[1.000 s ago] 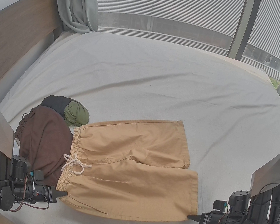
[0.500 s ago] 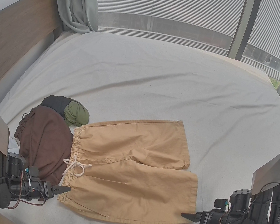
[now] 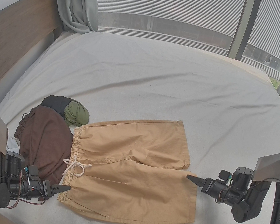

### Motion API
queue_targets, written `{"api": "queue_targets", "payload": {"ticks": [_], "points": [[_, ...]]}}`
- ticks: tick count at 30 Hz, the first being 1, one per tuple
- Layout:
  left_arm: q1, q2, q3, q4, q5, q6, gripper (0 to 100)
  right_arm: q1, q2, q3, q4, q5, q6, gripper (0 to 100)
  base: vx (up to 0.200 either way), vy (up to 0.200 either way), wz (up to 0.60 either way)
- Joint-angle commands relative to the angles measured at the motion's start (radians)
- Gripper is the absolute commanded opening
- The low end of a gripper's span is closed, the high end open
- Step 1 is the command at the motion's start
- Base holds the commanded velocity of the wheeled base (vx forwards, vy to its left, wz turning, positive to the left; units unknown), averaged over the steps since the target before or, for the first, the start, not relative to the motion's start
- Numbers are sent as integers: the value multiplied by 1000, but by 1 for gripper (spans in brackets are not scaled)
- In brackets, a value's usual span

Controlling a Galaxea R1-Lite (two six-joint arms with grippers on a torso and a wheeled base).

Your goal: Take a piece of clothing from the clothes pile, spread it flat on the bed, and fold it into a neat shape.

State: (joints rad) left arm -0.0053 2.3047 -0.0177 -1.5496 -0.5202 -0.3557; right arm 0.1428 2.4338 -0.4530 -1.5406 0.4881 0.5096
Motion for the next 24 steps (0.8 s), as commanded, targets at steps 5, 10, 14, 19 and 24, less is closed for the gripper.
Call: {"api": "queue_targets", "payload": {"ticks": [5, 10, 14, 19, 24], "points": [[-2, 1, 8, -1, -21, 0, 100, 31, 82, -162, 1, 0, 66, 100, 0, 0, 0], [-2, 1, 8, -1, -21, -2, 100, 44, 83, -174, -1, 3, 104, 100, 0, 0, 0], [-2, 4, 8, -1, -21, -2, 100, 43, 73, -174, -3, 6, 135, 100, 0, 0, 0], [2, 5, 8, -1, -32, 0, 100, 43, 70, -173, -3, 3, 141, 100, 0, 0, 0], [4, 5, 7, -1, -32, 0, 100, 40, 73, -184, -3, 1, 138, 0, 0, 0, 0]]}}
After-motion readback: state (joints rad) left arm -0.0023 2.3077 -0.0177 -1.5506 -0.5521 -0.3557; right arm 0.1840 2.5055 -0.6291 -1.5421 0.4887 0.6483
